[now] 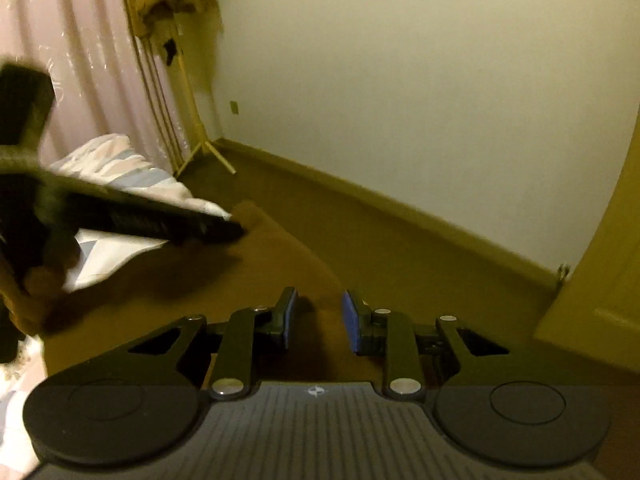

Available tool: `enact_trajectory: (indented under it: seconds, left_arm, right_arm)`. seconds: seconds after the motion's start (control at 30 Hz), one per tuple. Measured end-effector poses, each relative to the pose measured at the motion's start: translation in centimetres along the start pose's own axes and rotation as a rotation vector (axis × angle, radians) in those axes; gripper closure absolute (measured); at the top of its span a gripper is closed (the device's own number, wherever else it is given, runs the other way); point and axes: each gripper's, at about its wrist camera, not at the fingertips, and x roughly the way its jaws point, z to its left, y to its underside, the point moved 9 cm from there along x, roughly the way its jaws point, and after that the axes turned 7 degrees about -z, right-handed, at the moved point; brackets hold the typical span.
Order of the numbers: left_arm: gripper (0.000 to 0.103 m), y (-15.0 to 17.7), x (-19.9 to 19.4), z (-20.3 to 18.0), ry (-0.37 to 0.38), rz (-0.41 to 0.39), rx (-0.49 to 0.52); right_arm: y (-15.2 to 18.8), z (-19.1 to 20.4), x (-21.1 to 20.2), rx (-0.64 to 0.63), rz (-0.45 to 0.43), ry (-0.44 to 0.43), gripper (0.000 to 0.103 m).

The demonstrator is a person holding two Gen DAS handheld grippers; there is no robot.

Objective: Fold clothes
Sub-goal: 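Lower the brown shirt onto the folded fleece stack and open both tools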

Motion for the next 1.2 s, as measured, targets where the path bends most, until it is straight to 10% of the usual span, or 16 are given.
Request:
enact_trajectory:
  seconds: [0.17, 0.57, 0.77, 1.03, 1.2]
  left_arm:
    - [0.076, -0.1, 0.0, 2.0, 0.035, 0.024, -0.193]
    - [0.089, 0.8, -14.9, -1.0, -0.053, -0.257, -0.026]
    - [0.099, 6.7, -12.7, -0.4, -0.095, -0.181, -0.077]
    - [0.098, 5.5, -11.8, -1.2, -0.224, -0.17, -0.053]
    - [0.067, 6.6, -17.3, -2.6, -0.336, -0.159, -0.032]
  right_arm:
    - [-0.8, -0.8, -0.1, 0.068, 0.018, -0.014, 0.077]
    - [2.3, 0.7, -11.9, -0.029, -0.164, -0.031, 0.075]
    - [8.3, 1.5, -10.8, -0.109, -0.05, 0.005, 0.077]
    - [8.3, 1.0, -11.2, -0.095, -0.06, 0.019, 0.076]
    - [8.7, 0.4, -16.8, -0.059, -0.12, 0.03, 0.053]
